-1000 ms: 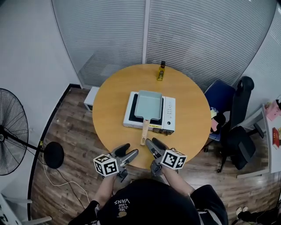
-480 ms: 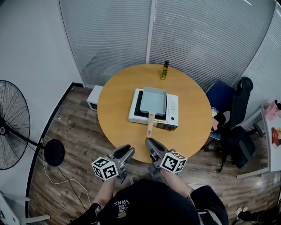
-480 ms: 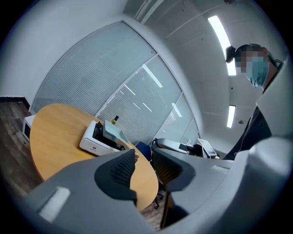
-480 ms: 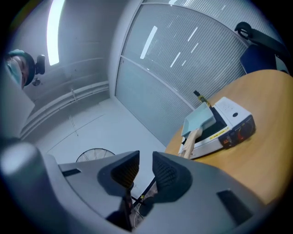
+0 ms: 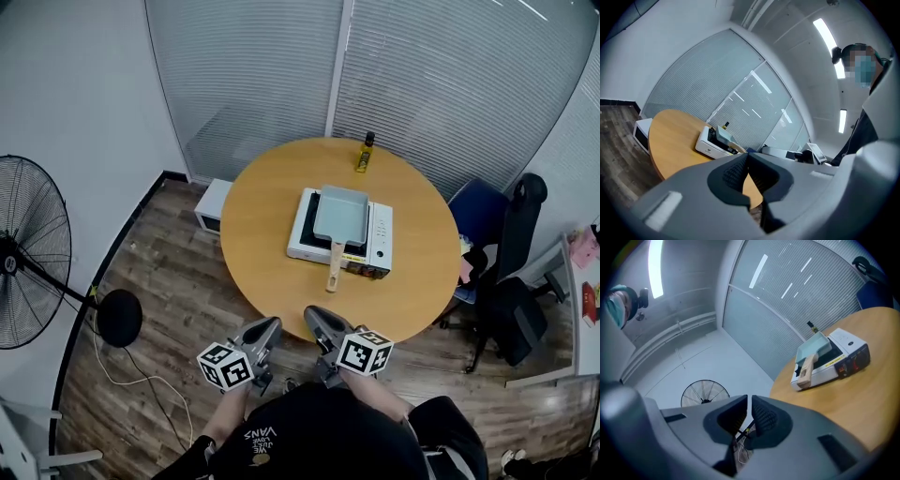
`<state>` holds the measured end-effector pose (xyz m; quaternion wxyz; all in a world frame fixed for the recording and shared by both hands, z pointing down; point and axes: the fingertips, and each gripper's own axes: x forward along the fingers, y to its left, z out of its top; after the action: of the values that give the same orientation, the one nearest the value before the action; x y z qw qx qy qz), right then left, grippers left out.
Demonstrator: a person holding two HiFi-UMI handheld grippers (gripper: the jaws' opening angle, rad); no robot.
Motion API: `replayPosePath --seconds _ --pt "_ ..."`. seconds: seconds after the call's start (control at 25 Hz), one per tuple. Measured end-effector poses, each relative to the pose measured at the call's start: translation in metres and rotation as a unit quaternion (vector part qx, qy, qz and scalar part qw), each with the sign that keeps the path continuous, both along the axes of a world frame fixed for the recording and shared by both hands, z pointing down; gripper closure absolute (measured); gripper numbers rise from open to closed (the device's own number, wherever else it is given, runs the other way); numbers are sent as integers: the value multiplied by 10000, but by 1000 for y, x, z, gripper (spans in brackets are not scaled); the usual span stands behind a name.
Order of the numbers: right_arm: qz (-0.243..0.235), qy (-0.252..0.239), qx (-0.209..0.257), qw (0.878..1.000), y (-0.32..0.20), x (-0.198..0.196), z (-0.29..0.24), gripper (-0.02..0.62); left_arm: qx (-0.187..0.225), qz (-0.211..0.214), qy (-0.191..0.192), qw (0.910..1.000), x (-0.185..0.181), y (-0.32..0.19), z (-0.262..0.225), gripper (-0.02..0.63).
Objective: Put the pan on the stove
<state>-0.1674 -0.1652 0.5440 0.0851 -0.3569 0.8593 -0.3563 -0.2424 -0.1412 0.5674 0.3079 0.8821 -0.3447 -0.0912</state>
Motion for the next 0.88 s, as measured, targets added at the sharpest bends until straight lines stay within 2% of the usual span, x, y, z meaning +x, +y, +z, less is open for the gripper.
replayPosePath --seconds 0.2,0.48,0.88 --pt "-129 222 -157 9995 2 -8 12 575 -144 -127 -91 9998 -10 5 12 595" --pt "-140 417 -366 9984 -4 -8 25 582 -274 -106 23 9996 -10 2 17 597" --pt "-85 449 -378 9982 -11 -3 25 583 -304 -64 84 9995 -4 -3 16 597"
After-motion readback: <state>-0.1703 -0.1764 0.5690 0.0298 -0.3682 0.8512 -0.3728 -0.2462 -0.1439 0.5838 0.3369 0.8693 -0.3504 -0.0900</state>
